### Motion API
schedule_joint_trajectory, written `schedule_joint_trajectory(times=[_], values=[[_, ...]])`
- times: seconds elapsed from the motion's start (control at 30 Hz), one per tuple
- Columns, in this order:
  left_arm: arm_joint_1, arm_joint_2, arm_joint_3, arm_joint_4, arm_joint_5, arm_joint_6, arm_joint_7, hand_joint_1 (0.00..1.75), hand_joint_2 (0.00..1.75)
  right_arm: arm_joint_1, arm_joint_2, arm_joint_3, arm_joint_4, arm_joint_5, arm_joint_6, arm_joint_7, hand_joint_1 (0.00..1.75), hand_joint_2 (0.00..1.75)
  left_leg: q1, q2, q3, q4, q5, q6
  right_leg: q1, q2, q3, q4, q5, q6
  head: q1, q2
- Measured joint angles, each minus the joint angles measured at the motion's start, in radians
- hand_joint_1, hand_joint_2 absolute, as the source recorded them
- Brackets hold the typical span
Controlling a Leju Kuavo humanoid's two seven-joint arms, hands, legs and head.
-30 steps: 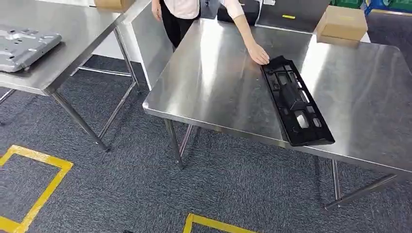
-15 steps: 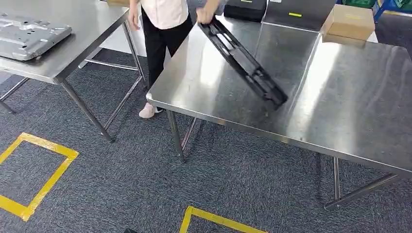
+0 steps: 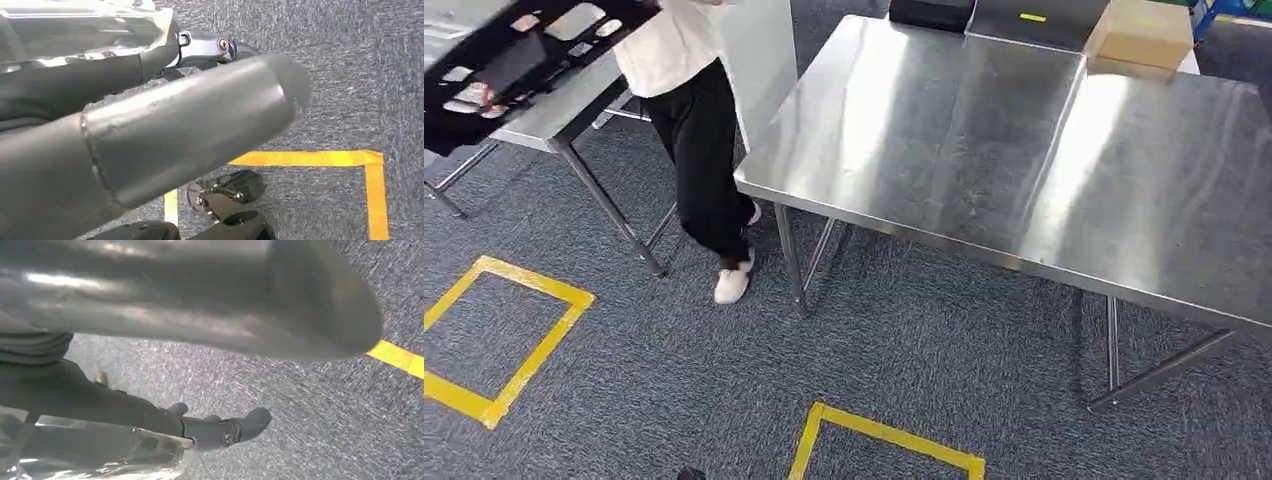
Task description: Take the parts from the cabinet and place them on the table.
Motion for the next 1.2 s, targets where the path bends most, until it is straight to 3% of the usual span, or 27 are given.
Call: schedule_joint_trajectory(times=[0.07, 0.1, 0.17, 0.2, 0.23, 0.27, 0.33, 0.4, 0.43, 0.47, 0.53, 0.57, 0.6, 0.63, 0.67, 0.73, 0.77, 0.83, 0.9, 0.93, 0.97, 1.0, 1.07, 1.1, 1.13, 1.17, 1.2], values=[[0.002, 0.000, 0.000, 0.000, -0.001, 0.000, 0.000, 0.00, 0.00, 0.000, 0.000, 0.000, 0.000, -0.002, 0.000, 0.006, 0.00, 0.00, 0.003, -0.004, -0.005, -0.002, 0.015, -0.006, -0.002, -0.002, -0.010, 0.010, 0.007, -0.019, -0.004, 0.000], [0.004, 0.000, 0.000, 0.000, -0.001, 0.000, 0.000, 0.00, 0.00, -0.002, 0.001, 0.000, 0.001, -0.002, 0.000, 0.006, 0.00, 0.00, 0.011, -0.004, -0.015, 0.005, 0.010, -0.011, -0.014, -0.007, -0.017, 0.008, 0.017, -0.036, -0.004, 0.000], [0.004, 0.000, 0.000, 0.000, -0.003, -0.001, 0.001, 0.00, 0.00, -0.002, 0.001, 0.001, 0.001, -0.003, -0.001, 0.008, 0.00, 0.00, 0.011, -0.001, -0.039, 0.086, -0.104, -0.015, -0.006, -0.012, -0.036, 0.008, 0.035, -0.062, -0.006, 0.000], [0.003, -0.001, 0.000, 0.000, -0.004, -0.001, 0.001, 0.00, 0.00, 0.000, 0.000, 0.001, 0.001, -0.003, -0.001, 0.010, 0.00, 0.00, 0.011, -0.002, -0.058, 0.162, -0.166, -0.018, -0.002, -0.015, -0.047, 0.009, 0.044, -0.067, -0.008, 0.000], [0.002, -0.002, 0.000, 0.000, -0.004, -0.002, 0.001, 0.00, 0.00, 0.000, 0.001, 0.001, 0.001, -0.003, -0.002, 0.010, 0.00, 0.00, 0.012, -0.001, -0.077, 0.246, -0.211, -0.021, 0.002, -0.018, -0.056, 0.010, 0.053, -0.069, -0.006, 0.000], [0.002, -0.002, 0.000, 0.000, -0.004, -0.002, 0.001, 0.00, 0.00, 0.000, 0.000, 0.001, 0.001, -0.003, -0.002, 0.010, 0.00, 0.00, 0.011, -0.001, -0.084, 0.300, -0.223, -0.021, 0.005, -0.020, -0.064, 0.011, 0.062, -0.070, -0.007, 0.000], [0.002, -0.002, 0.000, 0.000, -0.005, -0.003, 0.001, 0.00, 0.00, 0.000, 0.000, 0.001, 0.001, -0.002, -0.002, 0.010, 0.00, 0.00, 0.011, -0.001, -0.039, 0.282, -0.181, -0.014, 0.011, -0.020, -0.085, 0.012, 0.078, -0.066, -0.007, 0.000], [0.002, -0.002, 0.000, 0.000, -0.005, -0.003, 0.001, 0.00, 0.00, 0.000, 0.000, 0.002, 0.001, -0.002, -0.002, 0.007, 0.00, 0.00, 0.010, -0.002, 0.087, 0.108, -0.124, 0.001, 0.013, -0.019, -0.096, 0.013, 0.092, -0.061, -0.007, 0.000], [0.000, -0.001, 0.000, 0.000, -0.005, -0.003, 0.001, 0.00, 0.00, 0.000, 0.001, 0.002, 0.001, -0.001, -0.002, 0.007, 0.00, 0.00, 0.007, -0.003, 0.143, 0.021, -0.131, 0.012, 0.013, -0.020, -0.098, 0.012, 0.096, -0.058, -0.007, 0.000], [-0.002, -0.001, 0.000, 0.000, -0.005, -0.003, 0.001, 0.00, 0.00, 0.000, 0.002, 0.003, 0.001, -0.001, -0.002, 0.006, 0.00, 0.00, 0.002, -0.002, 0.163, -0.020, -0.141, 0.013, 0.019, -0.020, -0.105, 0.014, 0.103, -0.048, -0.006, 0.000], [-0.002, -0.002, 0.000, 0.000, -0.004, -0.004, 0.000, 0.00, 0.00, -0.002, 0.001, 0.003, 0.001, 0.000, -0.002, 0.006, 0.00, 0.00, -0.008, -0.002, 0.152, -0.017, -0.133, 0.017, 0.012, -0.023, -0.110, 0.012, 0.115, -0.035, -0.008, 0.000], [-0.001, -0.002, 0.000, 0.000, -0.004, -0.005, 0.000, 0.00, 0.00, -0.002, 0.002, 0.004, 0.001, 0.000, -0.002, 0.008, 0.00, 1.75, -0.011, -0.002, 0.148, -0.018, -0.128, 0.023, 0.010, -0.023, -0.111, 0.010, 0.122, -0.026, -0.006, 0.000], [-0.001, -0.004, 0.000, 0.000, -0.004, -0.005, 0.000, 0.00, 0.00, 0.001, 0.002, 0.004, 0.001, 0.000, -0.002, 0.010, 0.00, 1.75, -0.005, 0.000, 0.135, -0.039, -0.109, 0.033, 0.021, -0.021, -0.115, 0.011, 0.126, -0.019, -0.007, 0.000], [-0.003, -0.006, 0.000, 0.000, -0.004, -0.005, 0.000, 0.00, 0.00, 0.002, -0.002, 0.004, 0.001, 0.000, -0.002, 0.013, 0.00, 1.75, -0.003, 0.006, 0.138, -0.044, -0.095, 0.035, 0.013, -0.019, -0.134, 0.032, 0.099, -0.021, -0.006, 0.000], [-0.004, -0.007, 0.000, 0.000, -0.003, -0.005, 0.000, 0.00, 0.00, 0.002, -0.001, 0.005, 0.001, 0.000, -0.002, 0.014, 0.00, 1.75, -0.003, 0.005, 0.125, -0.045, -0.087, 0.046, 0.016, -0.017, -0.155, 0.079, 0.052, -0.029, -0.001, 0.000], [-0.004, -0.010, 0.000, 0.000, -0.003, -0.006, 0.000, 0.00, 0.00, 0.002, -0.002, 0.005, 0.001, 0.001, -0.002, 0.016, 0.00, 1.75, -0.007, 0.006, 0.101, -0.044, -0.071, 0.045, 0.012, -0.016, -0.199, 0.220, -0.038, -0.036, 0.001, 0.000], [-0.003, -0.010, 0.000, 0.000, -0.003, -0.007, 0.000, 0.00, 0.00, 0.002, -0.002, 0.005, 0.001, 0.001, -0.002, 0.016, 0.00, 1.75, -0.009, 0.008, 0.089, -0.043, -0.062, 0.044, 0.012, -0.016, -0.210, 0.278, -0.058, -0.032, 0.001, 0.000], [-0.002, -0.011, 0.000, 0.000, -0.003, -0.007, 0.000, 0.00, 0.00, 0.004, -0.003, 0.005, 0.001, 0.001, -0.002, 0.018, 0.00, 1.75, -0.009, 0.010, 0.062, -0.041, -0.044, 0.042, 0.011, -0.016, -0.183, 0.291, -0.022, -0.010, 0.001, 0.000], [-0.003, -0.013, 0.000, 0.000, -0.003, -0.008, -0.001, 0.00, 0.00, 0.003, -0.006, 0.006, 0.001, 0.000, -0.002, 0.018, 0.00, 1.75, -0.006, 0.009, 0.040, -0.032, -0.028, 0.033, 0.008, -0.016, -0.080, 0.146, 0.044, 0.011, 0.001, 0.000], [-0.003, -0.013, 0.000, 0.000, -0.003, -0.008, -0.001, 0.00, 0.00, 0.002, -0.008, 0.006, 0.001, -0.001, -0.002, 0.018, 0.00, 1.75, -0.007, 0.009, 0.030, -0.024, -0.024, 0.028, 0.001, -0.015, -0.022, 0.045, 0.040, 0.009, 0.002, 0.000], [-0.003, -0.012, 0.000, 0.000, -0.003, -0.008, -0.001, 0.00, 0.00, 0.000, -0.007, 0.006, 0.001, -0.002, -0.002, 0.018, 0.00, 1.75, -0.011, 0.010, 0.018, -0.019, -0.019, 0.021, 0.014, -0.011, 0.021, -0.013, 0.014, -0.001, 0.003, 0.000], [-0.003, -0.013, 0.000, 0.000, -0.003, -0.009, -0.001, 0.00, 0.00, 0.001, -0.007, 0.006, 0.001, -0.002, -0.002, 0.018, 0.00, 1.75, -0.012, 0.011, 0.015, -0.018, -0.008, 0.016, 0.018, -0.008, 0.016, -0.024, 0.012, -0.012, 0.000, 0.000], [-0.003, -0.013, 0.000, 0.000, -0.004, -0.010, 0.000, 0.00, 0.00, 0.006, -0.007, 0.007, 0.002, -0.002, -0.002, 0.018, 0.00, 1.75, -0.012, 0.009, 0.014, -0.018, 0.003, 0.013, 0.020, -0.009, 0.002, -0.018, 0.016, -0.016, 0.000, 0.000], [-0.002, -0.013, 0.000, 0.000, -0.004, -0.010, 0.000, 0.00, 0.00, 0.006, -0.008, 0.006, 0.002, -0.003, -0.002, 0.019, 0.00, 1.75, -0.012, 0.007, 0.013, -0.016, 0.005, 0.010, 0.013, -0.011, -0.002, -0.019, 0.022, -0.025, 0.001, 0.000], [-0.002, -0.011, 0.000, 0.000, -0.004, -0.010, 0.000, 0.00, 0.00, 0.005, -0.007, 0.007, 0.002, -0.002, -0.002, 0.019, 0.00, 1.75, -0.007, 0.001, 0.003, -0.002, -0.018, 0.004, 0.004, -0.015, 0.000, -0.020, 0.028, -0.036, 0.002, 0.000], [-0.003, -0.011, 0.000, 0.000, -0.004, -0.010, 0.000, 0.00, 0.00, 0.002, -0.008, 0.007, 0.002, -0.002, -0.001, 0.019, 0.00, 1.75, -0.005, 0.001, -0.011, 0.043, -0.070, -0.002, 0.004, -0.015, -0.004, -0.020, 0.037, -0.054, -0.005, 0.000], [-0.003, -0.011, 0.000, 0.000, -0.004, -0.010, 0.000, 0.00, 0.00, 0.002, -0.008, 0.008, 0.002, -0.001, 0.000, 0.019, 0.00, 1.75, -0.004, 0.001, -0.034, 0.113, -0.124, -0.008, 0.007, -0.016, -0.010, -0.020, 0.043, -0.063, -0.005, 0.000]])
